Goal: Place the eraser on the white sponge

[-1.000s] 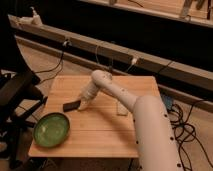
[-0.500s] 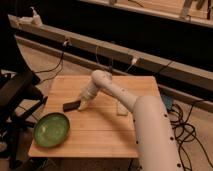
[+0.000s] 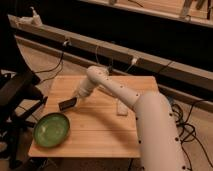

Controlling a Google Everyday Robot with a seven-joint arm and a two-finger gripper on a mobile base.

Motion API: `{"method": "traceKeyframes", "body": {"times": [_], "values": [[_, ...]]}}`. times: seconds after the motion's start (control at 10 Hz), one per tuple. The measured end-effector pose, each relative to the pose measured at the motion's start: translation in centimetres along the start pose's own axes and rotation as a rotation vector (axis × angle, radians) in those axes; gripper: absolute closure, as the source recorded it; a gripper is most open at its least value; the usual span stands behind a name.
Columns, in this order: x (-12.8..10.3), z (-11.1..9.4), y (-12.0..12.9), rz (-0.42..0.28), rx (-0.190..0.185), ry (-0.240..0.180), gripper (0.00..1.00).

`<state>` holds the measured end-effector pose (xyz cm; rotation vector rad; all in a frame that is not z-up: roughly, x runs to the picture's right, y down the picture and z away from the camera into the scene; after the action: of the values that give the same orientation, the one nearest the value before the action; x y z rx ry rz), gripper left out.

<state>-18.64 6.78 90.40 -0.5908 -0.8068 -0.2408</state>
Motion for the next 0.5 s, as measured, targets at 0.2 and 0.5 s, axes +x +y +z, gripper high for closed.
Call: {"method": "traceKeyframes", "body": {"times": [0.2, 0.5], "values": [[-0.3, -0.5, -0.4, -0.022, 0.008, 0.005, 1.0], [1.2, -1.4, -1.0, 0.008, 0.032, -0.006, 1.0]]}}
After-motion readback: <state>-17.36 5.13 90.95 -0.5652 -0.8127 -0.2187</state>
